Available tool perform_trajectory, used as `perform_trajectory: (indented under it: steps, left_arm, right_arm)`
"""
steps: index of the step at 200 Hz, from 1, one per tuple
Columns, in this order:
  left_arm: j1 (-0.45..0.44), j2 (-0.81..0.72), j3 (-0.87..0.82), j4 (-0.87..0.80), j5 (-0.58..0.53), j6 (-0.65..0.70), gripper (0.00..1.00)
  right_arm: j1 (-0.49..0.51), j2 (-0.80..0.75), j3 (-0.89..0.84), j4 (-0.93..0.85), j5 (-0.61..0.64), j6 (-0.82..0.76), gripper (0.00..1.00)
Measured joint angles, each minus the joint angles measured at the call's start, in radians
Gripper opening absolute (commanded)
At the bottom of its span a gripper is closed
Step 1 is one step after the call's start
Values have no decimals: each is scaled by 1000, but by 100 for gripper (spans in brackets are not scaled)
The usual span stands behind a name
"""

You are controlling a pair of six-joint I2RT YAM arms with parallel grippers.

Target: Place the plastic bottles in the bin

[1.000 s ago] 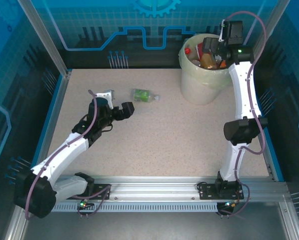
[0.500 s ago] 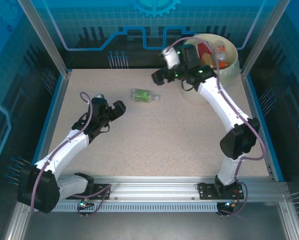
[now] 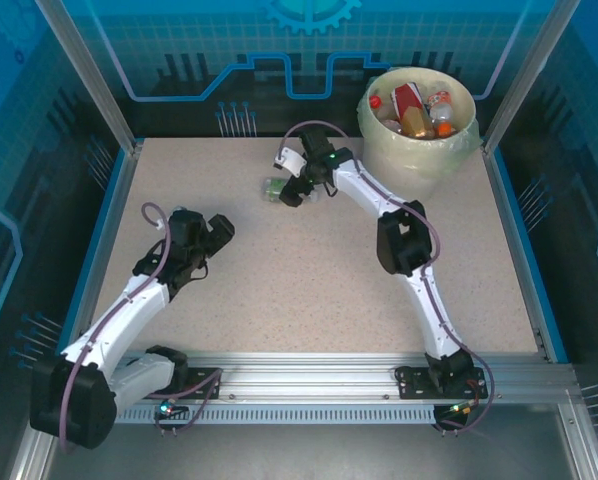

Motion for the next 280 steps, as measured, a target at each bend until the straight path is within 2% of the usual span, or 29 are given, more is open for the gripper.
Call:
perform_trajectory:
  steps: [30, 66, 78, 87, 97, 154, 187, 221, 253, 280]
  left_arm:
    - [4, -23, -17, -20, -17, -7, 99]
    - [8, -22, -29, -24, -23, -6, 99]
    - [8, -18, -29, -22, -23, -6, 99]
    - [8, -14, -29, -23, -23, -6, 99]
    - [8, -8, -29, -22, -23, -6, 99]
    - [8, -3, -34, -2, -3, 6, 99]
    - [9, -1, -95, 161, 136, 21, 99]
    - [2, 46, -121, 341, 289, 29, 99]
    - [-49, 79, -114, 432, 340, 64, 99]
    - [-88, 121, -90, 471, 346, 69, 99]
  right_arm:
    - [3, 113, 151, -39, -5, -34, 98]
    - [16, 163, 195, -72, -1, -72, 92]
    - [23, 172, 201, -83, -5, -80, 88]
    - [28, 177, 203, -90, -8, -89, 76]
    - [34, 179, 204, -97, -8, -89, 69]
    - [49, 156, 181, -112, -4, -37, 56]
    - [49, -14, -3, -101, -4, 16, 54]
    - [41, -327, -255, -36, -10, 79, 54]
    - [-10, -587, -371, 23, -32, 153, 53]
    - [-128, -733, -404, 47, -56, 237, 53]
